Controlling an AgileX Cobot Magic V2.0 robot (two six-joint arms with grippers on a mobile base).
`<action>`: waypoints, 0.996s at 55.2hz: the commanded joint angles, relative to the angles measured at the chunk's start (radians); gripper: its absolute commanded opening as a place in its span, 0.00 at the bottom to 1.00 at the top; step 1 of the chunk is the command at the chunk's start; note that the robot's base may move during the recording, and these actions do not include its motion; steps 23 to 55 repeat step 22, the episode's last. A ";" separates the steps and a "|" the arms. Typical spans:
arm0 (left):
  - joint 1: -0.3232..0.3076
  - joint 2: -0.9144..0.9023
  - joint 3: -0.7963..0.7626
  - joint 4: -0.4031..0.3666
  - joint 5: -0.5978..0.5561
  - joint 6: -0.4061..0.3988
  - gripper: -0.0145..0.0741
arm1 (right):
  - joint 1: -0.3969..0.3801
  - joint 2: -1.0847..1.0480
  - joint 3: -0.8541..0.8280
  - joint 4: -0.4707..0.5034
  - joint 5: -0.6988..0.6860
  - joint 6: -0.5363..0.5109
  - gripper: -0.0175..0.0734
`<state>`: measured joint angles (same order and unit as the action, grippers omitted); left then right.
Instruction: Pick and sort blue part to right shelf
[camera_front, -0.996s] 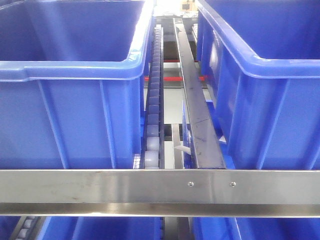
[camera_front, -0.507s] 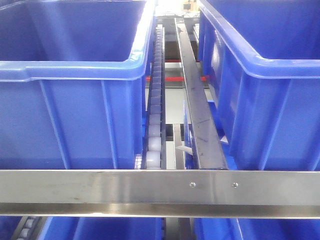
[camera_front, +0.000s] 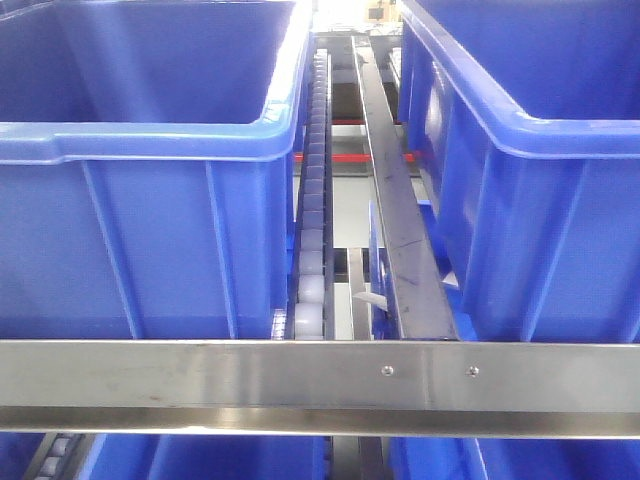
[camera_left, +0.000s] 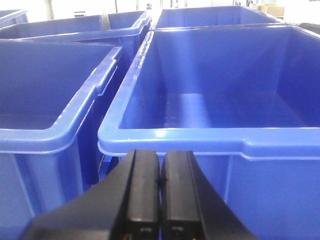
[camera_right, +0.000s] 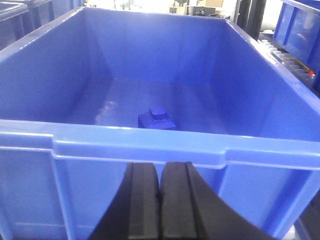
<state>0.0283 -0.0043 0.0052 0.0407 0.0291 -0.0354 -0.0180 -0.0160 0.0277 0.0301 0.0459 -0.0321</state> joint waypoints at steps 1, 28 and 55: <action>0.000 -0.024 0.031 -0.009 -0.092 -0.002 0.30 | 0.002 -0.013 -0.006 -0.011 -0.096 0.003 0.26; 0.000 -0.024 0.031 -0.009 -0.092 -0.002 0.30 | 0.002 -0.013 -0.006 -0.011 -0.096 0.003 0.26; 0.000 -0.024 0.031 -0.009 -0.092 -0.002 0.30 | 0.002 -0.013 -0.006 -0.011 -0.096 0.003 0.26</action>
